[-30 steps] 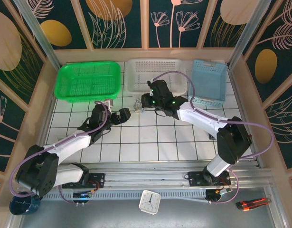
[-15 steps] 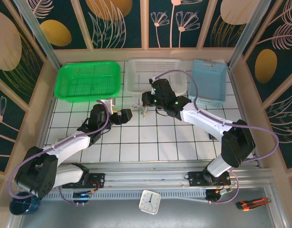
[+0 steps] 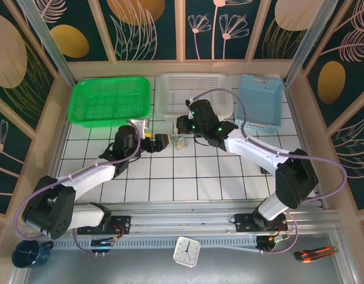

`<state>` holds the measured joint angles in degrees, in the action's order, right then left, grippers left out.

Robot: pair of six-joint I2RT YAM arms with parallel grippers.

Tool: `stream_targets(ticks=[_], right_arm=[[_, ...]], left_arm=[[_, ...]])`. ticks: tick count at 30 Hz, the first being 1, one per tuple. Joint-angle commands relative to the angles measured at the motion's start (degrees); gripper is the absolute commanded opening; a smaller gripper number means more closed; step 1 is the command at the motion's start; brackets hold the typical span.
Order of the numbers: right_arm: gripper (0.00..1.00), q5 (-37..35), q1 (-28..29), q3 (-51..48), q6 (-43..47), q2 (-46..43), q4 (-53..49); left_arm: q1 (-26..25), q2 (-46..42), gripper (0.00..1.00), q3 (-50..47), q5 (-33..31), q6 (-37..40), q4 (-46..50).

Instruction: Untangle the cables

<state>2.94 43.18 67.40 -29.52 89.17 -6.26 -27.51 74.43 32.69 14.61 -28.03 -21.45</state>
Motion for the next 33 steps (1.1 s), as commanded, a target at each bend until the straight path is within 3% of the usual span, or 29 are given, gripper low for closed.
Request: stream_targets(ticks=[1,19,29,33], right_arm=[[0.00,0.66,-0.07,-0.91,-1.11,0.41,2.16],[0.00,2.23,1.29,0.09,-2.21,0.38,2.53],[0.00,2.89,1.29,2.63,-3.09,-6.01,2.60],[0.00,2.26,0.81,3.40,-3.45,-9.43,3.27]], left_arm=[[-1.42,1.80,0.99,2.53,1.69,2.77,-2.83],[-4.70,14.34,0.96,9.32,-2.88,5.83,-6.48],[-5.01,18.55,0.77,4.81,-1.69,4.59,-8.71],[-4.99,18.55,0.75,2.34,-1.69,3.74,-10.22]])
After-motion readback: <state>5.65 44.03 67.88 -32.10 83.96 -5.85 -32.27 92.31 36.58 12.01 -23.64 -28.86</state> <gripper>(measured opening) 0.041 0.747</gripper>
